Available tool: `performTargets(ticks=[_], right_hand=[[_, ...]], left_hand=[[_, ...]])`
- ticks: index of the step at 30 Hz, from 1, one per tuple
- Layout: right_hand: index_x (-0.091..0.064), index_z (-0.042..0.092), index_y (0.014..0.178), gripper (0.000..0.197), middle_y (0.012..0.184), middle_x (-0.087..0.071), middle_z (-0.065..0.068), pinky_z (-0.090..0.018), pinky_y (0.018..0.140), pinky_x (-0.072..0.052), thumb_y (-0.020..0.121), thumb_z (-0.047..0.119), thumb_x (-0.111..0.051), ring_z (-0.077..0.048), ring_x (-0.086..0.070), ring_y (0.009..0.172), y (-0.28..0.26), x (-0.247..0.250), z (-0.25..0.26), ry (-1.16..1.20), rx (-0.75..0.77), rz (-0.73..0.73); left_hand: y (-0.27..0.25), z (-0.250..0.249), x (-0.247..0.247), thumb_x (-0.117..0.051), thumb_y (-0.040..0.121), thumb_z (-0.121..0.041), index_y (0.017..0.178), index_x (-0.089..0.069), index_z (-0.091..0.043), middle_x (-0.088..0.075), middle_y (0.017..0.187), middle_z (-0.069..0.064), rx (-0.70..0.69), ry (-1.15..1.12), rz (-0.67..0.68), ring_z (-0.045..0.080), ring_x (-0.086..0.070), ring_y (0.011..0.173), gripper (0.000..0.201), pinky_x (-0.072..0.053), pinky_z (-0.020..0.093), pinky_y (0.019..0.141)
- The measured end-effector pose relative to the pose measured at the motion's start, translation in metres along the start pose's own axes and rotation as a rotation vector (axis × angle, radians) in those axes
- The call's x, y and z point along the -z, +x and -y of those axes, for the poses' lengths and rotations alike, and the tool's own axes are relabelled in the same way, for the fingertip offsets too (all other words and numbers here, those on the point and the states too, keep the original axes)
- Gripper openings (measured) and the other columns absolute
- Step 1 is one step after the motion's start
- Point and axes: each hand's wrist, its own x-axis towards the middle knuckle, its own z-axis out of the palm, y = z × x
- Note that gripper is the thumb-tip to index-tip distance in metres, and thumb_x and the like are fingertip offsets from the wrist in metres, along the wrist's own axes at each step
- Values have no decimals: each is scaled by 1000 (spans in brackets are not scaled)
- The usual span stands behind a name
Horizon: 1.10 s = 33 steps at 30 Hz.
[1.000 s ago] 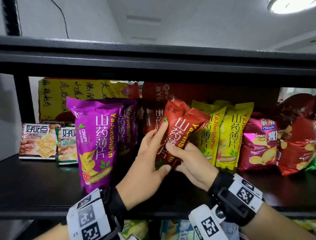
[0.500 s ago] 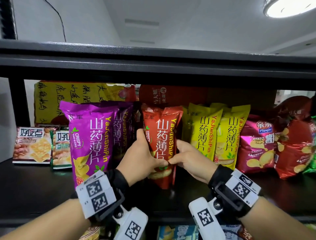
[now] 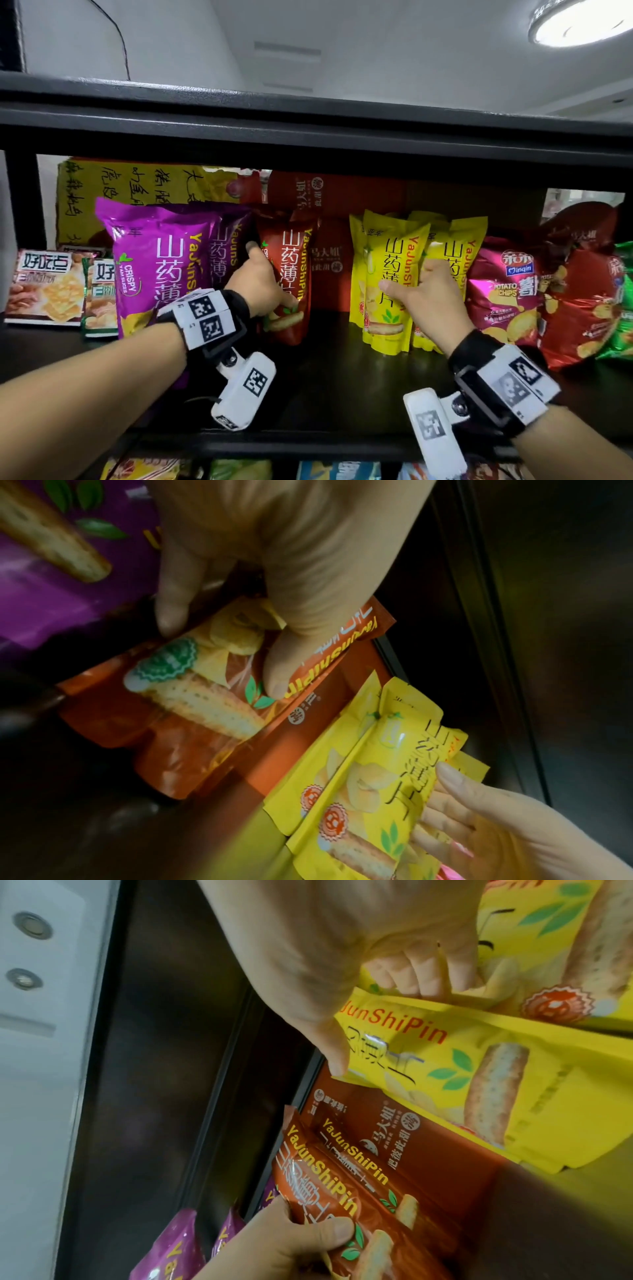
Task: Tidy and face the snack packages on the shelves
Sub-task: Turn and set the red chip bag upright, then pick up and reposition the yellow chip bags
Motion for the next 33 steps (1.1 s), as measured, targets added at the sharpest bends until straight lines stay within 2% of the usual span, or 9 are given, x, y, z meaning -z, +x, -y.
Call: performTargets(ticks=[2, 4, 6, 9, 13, 17, 22, 27, 33], right_hand=[[-48, 1, 109, 56, 89, -58, -10, -29, 46, -50, 76, 28, -85, -22, -57, 71, 6, -4, 0, -7, -24, 30], [-41, 7, 102, 57, 82, -46, -4, -22, 35, -41, 74, 26, -87, -17, -48, 67, 10, -8, 4, -5, -54, 27], [-38, 9, 105, 66, 89, -48, -2, -28, 52, -47, 70, 31, -89, -21, -52, 80, 17, -15, 7, -59, -66, 27], [-36, 4, 125, 86, 101, -46, 0, -35, 79, -43, 66, 36, -91, -23, -47, 94, 26, -24, 7, -140, -111, 22], [-37, 5, 123, 85, 83, -47, 4, -37, 75, -44, 65, 35, -91, -26, -51, 87, 28, -28, 8, -168, -118, 8], [-50, 10, 114, 76, 105, -63, -3, -47, 89, -53, 58, 36, -93, -28, -62, 100, 22, -22, 9, -83, -71, 61], [-68, 28, 98, 47, 95, -75, 8, -36, 83, -57, 59, 29, -93, -10, -70, 88, -6, -20, 18, 72, 88, 241], [-72, 30, 104, 44, 95, -76, 13, -36, 85, -58, 65, 20, -88, -5, -72, 88, -32, -23, 34, 197, 265, 414], [-61, 29, 118, 53, 110, -74, 11, -26, 84, -57, 69, 39, -78, -7, -70, 102, -32, -16, 35, 429, 187, 518]], left_hand=[[4, 0, -3, -93, 68, -29, 154, 15, -2, -54, 137, 17, 8, 6, 2, 32, -58, 121, 141, -44, 31, 88], [5, -1, -5, -92, 69, -28, 154, 16, -2, -54, 137, 16, 15, 9, 7, 27, -64, 108, 141, -43, 21, 77], [3, -3, -5, -92, 69, -29, 155, 14, -2, -55, 137, 15, 20, 0, 9, 15, -65, 81, 139, -43, 9, 62], [1, -1, -2, -94, 65, -34, 154, 6, -2, -55, 138, 17, 6, -14, -36, 29, -64, 112, 137, -50, 25, 88], [-13, 3, 9, -95, 63, -37, 149, -12, -5, -56, 137, 13, -33, -81, 7, 30, -57, 124, 124, -47, 42, 106], [-35, 2, 20, -94, 64, -36, 150, -21, -13, -47, 145, 9, -68, -194, 14, 24, -54, 126, 115, -47, 42, 107], [-66, -26, 13, -87, 70, -42, 111, -48, -28, -56, 114, -9, -195, -527, -90, -1, -58, 91, 59, -49, 8, 54], [-75, -56, 3, -83, 66, -60, 120, -61, -19, -71, 114, -3, -216, -760, 4, 12, -68, 104, 71, -54, 32, 89], [-72, -52, 9, -81, 76, -28, 111, -72, -12, -78, 106, 4, -314, -954, 49, 22, -75, 97, 39, -59, 29, 77]])
